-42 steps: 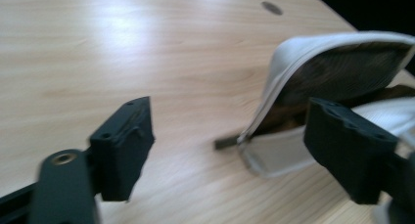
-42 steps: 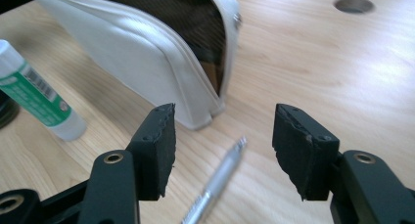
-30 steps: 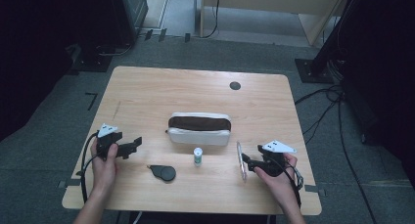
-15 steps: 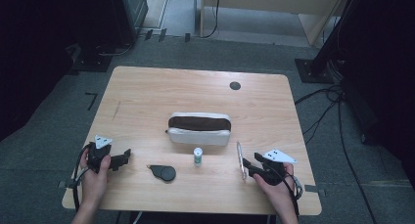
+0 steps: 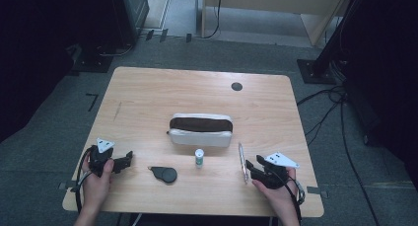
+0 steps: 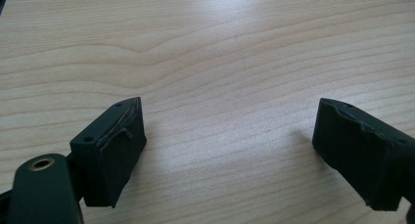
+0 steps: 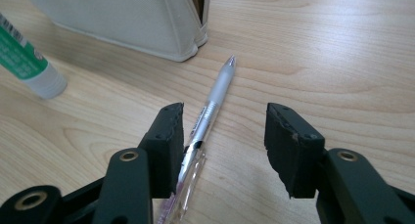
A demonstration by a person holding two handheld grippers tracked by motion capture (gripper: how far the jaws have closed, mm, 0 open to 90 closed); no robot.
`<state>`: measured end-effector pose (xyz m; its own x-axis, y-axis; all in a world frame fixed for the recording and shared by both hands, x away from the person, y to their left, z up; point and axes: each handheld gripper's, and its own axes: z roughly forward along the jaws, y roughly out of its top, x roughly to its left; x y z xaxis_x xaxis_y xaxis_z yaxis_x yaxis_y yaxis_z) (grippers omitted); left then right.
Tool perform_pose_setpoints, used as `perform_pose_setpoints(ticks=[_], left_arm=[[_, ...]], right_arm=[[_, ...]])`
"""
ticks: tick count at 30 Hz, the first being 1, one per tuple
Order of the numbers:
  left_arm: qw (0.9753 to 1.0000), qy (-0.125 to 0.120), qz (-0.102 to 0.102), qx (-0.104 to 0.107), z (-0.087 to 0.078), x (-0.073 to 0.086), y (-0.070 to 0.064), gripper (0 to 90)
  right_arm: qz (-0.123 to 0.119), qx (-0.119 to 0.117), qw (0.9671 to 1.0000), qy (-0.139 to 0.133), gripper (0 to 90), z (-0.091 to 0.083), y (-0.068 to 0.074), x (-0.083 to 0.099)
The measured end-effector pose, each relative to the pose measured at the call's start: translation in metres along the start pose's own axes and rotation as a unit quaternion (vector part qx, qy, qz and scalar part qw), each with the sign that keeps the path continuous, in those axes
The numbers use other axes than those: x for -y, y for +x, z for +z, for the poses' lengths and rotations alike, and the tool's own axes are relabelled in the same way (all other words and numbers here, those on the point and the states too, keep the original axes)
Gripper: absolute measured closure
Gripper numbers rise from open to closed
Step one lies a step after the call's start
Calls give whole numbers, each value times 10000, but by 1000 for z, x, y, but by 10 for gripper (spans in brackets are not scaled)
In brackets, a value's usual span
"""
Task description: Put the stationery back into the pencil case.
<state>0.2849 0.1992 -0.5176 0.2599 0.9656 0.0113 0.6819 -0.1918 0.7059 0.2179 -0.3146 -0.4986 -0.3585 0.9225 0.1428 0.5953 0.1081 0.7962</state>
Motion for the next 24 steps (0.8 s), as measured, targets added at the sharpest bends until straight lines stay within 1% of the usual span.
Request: perform_pose_setpoints(ticks=[2,3,4,6,8,9,11,12,13,14,16,18,20,24], left_arm=[[10000,-18,5,21,1,-1,-1,124],[10000,-13,10,21,1,-1,-1,124],[10000,-15,9,21,1,-1,-1,124],[10000,-16,9,22,1,-1,-1,124],[10000,-15,9,23,1,-1,-1,124],[10000,-16,11,25,1,-1,-1,125],[10000,-11,26,36,1,-1,-1,125],[10000,-7,34,48,1,-1,-1,125],[10000,-10,43,57,2,-1,-1,125],[10000,-12,49,62,2,-2,-1,125],[10000,-17,53,78,3,-2,-2,125],[10000,-13,55,78,2,-2,-2,125],[10000,-13,56,78,2,-2,-2,125],[10000,-13,56,78,2,-2,-2,125]], right_arm=[[-147,20,9999,24,530,-1,3,1],[-151,-23,9999,22,569,-2,3,1],[-123,-71,9999,23,574,-3,3,2],[-91,-75,9998,144,573,-2,5,4],[-164,-108,9996,201,613,-1,7,8],[-107,-161,9995,239,628,0,8,10],[5,-179,9994,291,634,3,7,12],[99,-225,9993,269,659,3,7,12],[254,-343,9989,212,700,6,9,12],[254,-343,9989,212,700,6,9,12],[162,-224,9993,241,739,12,13,10],[228,-157,9992,287,771,16,13,8],[297,-38,9991,299,786,19,11,8],[300,-68,9988,368,780,21,8,8]])
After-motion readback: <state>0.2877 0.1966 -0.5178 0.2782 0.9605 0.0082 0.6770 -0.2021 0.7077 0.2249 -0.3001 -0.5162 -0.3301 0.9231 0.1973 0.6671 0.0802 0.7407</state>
